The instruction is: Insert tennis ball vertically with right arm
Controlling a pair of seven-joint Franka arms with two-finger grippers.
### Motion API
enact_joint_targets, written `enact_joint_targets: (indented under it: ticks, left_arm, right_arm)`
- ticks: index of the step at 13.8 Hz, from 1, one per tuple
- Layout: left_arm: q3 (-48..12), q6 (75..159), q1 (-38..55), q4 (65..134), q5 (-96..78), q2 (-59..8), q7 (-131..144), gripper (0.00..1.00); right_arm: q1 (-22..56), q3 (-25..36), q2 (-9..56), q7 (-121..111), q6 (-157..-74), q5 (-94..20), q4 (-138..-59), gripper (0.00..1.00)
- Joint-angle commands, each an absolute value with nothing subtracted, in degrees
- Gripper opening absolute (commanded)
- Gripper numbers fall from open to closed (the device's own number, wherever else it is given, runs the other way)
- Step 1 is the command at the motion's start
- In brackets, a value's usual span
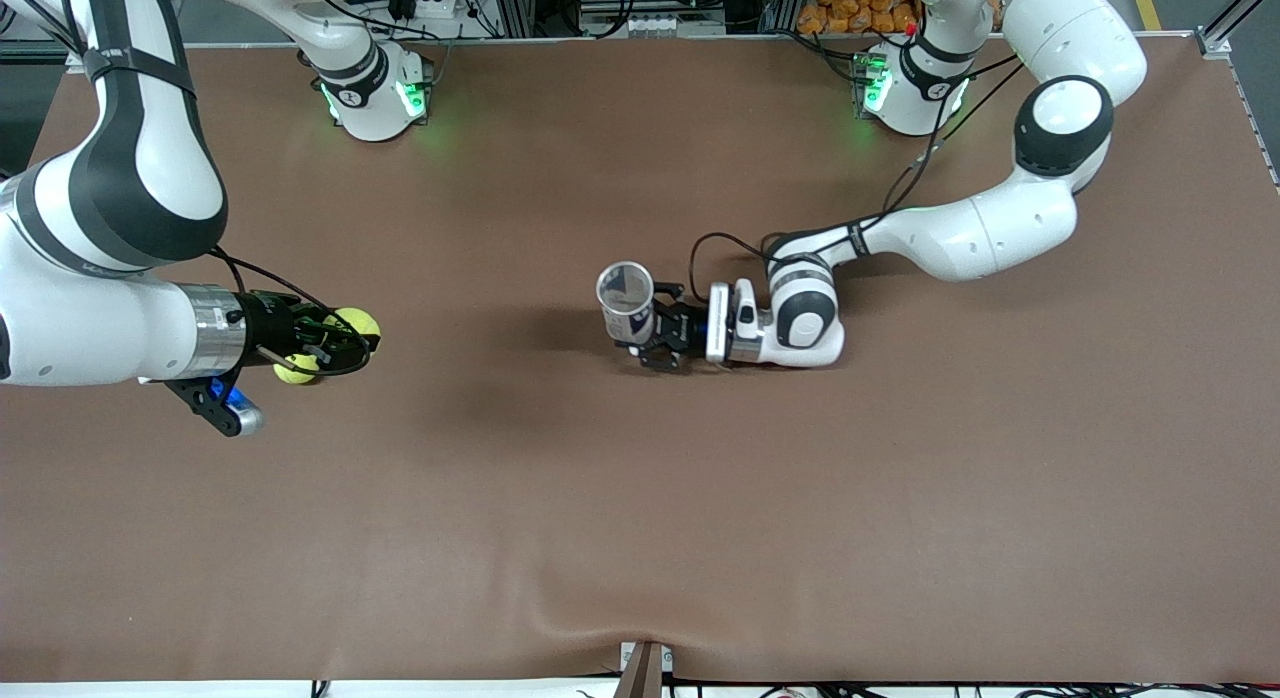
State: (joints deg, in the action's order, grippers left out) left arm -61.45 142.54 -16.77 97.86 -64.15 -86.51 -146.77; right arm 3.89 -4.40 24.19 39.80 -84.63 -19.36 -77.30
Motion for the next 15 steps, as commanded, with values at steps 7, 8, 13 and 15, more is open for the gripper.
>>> enact_joint_targets:
  ticks: [7, 8, 13, 15]
  left_arm:
    - [-55.7, 139.7, -12.9, 94.0, -68.5, -79.5, -148.1, 0.74]
    - [-55.5, 139.7, -12.7, 94.0, -68.7, -78.9, -148.0, 0.74]
    - [-53.1, 140.4, -9.1, 93.7, -72.2, -78.4, -148.6, 0.74]
    - [-52.8, 140.4, -9.1, 93.6, -72.2, -78.4, -148.5, 0.74]
  right_arm:
    - [7.4, -5.2, 23.5, 41.0, -84.0, -18.3, -76.5, 0.0]
    - [8.8, -5.2, 23.5, 42.6, -84.1, -18.5, -76.5, 0.0]
    - [12.0, -5.3, 23.4, 43.7, -86.2, -22.7, -77.2, 0.0]
    - [12.9, -5.3, 23.4, 43.7, -87.4, -23.8, -78.6, 0.0]
